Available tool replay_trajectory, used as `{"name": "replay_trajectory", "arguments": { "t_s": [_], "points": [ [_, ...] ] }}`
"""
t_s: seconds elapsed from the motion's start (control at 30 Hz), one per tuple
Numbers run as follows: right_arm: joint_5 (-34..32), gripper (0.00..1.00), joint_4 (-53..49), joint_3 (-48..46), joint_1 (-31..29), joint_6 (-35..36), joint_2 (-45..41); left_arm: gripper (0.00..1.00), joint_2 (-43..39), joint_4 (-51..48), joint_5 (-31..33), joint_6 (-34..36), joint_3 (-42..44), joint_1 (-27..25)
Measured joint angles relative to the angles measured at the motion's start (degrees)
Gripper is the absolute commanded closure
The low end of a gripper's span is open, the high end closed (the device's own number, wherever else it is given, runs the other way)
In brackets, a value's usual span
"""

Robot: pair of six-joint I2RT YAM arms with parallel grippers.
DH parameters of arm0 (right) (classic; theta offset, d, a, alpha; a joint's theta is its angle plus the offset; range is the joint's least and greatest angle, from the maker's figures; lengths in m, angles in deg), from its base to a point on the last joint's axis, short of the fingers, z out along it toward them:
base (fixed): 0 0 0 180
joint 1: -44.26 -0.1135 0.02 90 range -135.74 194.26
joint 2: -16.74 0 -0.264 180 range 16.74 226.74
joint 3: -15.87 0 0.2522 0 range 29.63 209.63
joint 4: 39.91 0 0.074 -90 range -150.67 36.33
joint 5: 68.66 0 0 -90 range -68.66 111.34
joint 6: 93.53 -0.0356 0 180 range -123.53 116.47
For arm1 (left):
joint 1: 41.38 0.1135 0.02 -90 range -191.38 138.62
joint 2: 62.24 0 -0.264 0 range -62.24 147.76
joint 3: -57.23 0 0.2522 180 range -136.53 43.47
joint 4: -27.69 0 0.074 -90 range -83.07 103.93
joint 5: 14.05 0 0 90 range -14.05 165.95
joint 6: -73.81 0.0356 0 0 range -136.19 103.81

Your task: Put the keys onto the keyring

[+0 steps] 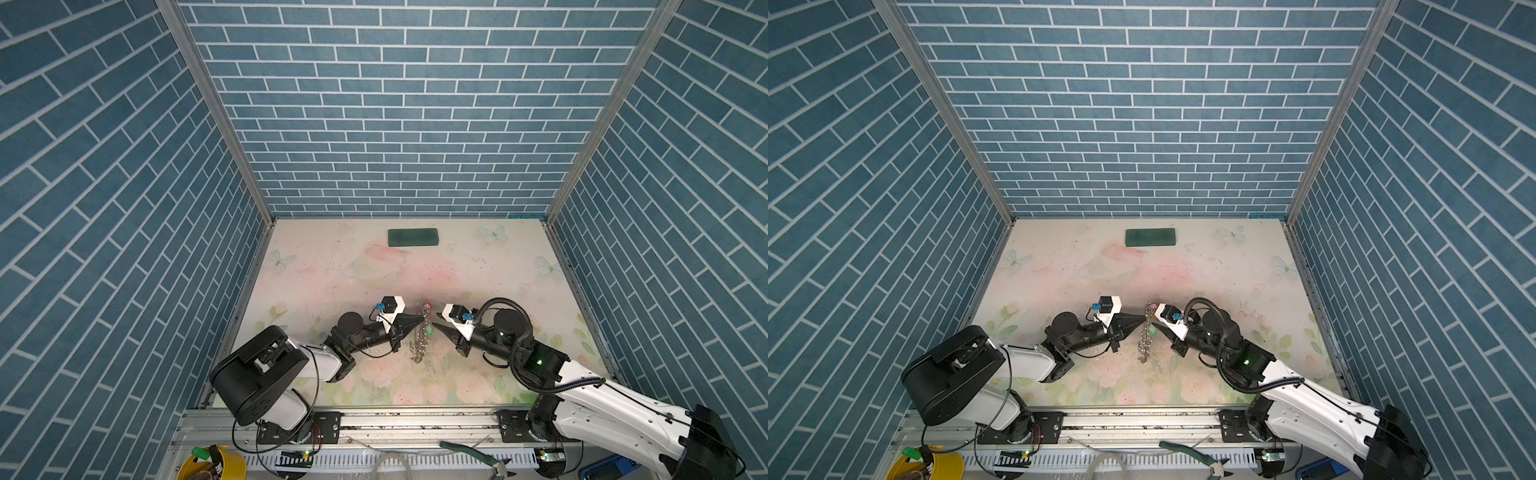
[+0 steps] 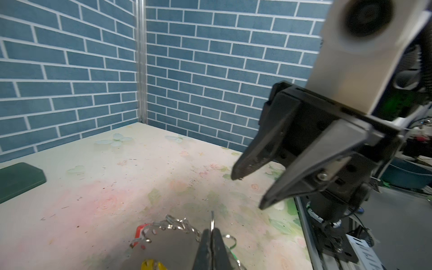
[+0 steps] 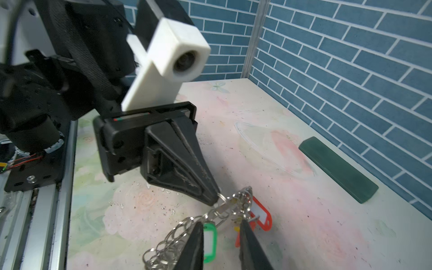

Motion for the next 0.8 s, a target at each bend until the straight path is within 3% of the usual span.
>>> {"name": "replay_trajectory", "arguments": {
  "t_s": [0.2, 0.47, 0.8],
  "points": [
    [6.29, 0.79, -3.61, 0.00, 4.15, -0.17, -0.90, 1.00, -0.26, 0.00, -5.75, 0.42, 0.00, 0.00],
    [18.34, 0.79, -3.58, 0.00, 5.33, -0.63, -0.31, 1.00, -0.76, 0.35, -9.64, 1.03, 0.00, 0.00],
    [21.20, 0.84, -3.52, 0.00, 5.51, -0.68, 1.01, 1.00, -1.38, 0.39, -12.20, 1.22, 0.00, -0.07]
  ]
}}
